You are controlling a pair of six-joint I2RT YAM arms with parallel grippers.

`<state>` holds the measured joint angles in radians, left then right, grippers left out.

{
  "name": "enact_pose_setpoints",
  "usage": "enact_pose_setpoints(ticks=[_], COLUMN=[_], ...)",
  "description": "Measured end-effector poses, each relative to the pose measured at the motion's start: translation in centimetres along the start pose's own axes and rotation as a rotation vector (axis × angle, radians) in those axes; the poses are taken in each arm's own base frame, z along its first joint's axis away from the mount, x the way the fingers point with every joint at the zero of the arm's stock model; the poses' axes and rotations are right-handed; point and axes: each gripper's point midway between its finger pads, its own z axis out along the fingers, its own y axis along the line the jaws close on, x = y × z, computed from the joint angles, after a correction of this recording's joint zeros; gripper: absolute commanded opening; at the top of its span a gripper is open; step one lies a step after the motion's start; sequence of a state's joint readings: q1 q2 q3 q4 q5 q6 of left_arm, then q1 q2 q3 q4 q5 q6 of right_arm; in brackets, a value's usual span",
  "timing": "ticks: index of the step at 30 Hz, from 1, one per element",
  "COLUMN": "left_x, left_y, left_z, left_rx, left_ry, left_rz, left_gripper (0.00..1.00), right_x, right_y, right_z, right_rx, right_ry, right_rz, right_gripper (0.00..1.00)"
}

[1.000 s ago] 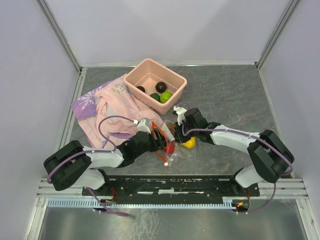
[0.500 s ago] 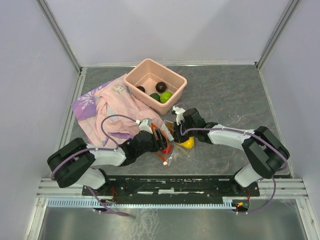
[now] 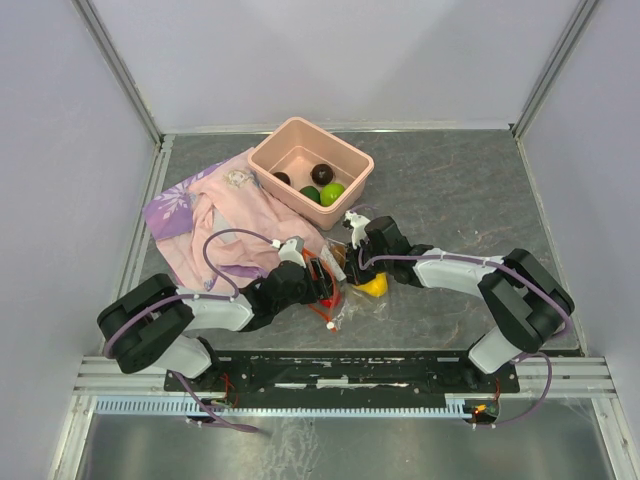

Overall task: Open the zip-top bag and remove the fake food
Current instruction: Pick up the fake fruit from the zipper food storage bag.

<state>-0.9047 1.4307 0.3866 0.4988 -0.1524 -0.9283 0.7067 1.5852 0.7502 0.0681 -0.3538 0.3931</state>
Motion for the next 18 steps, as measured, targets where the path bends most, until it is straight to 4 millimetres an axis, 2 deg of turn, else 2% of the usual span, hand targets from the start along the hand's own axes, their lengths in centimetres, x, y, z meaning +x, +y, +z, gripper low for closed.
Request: enact_pose_setpoints(ticks=[4, 8, 18], left_x=[0.0, -0.1, -2.3], left_y=[0.1, 0.1, -2.5], left_z=[0.0, -0.2, -2.1], left_rx=[-0.002, -0.004, 0.076], left_ry=[-0.001, -0.001, -0.058], left_rz=[0.003, 0.004, -0.011], left_gripper=[0.55, 0.39, 0.33], right_x=[0.0, 0.1, 0.6], right_y=[0.0, 0.0, -0.6], right_z=[0.0, 0.0, -1.0], right_rx=[-0.001, -0.005, 0.019], right_ry=[-0.003, -0.013, -0.036], right_rz=[0.0, -0.003, 0.001], right_gripper=[0.1, 0.1, 0.1])
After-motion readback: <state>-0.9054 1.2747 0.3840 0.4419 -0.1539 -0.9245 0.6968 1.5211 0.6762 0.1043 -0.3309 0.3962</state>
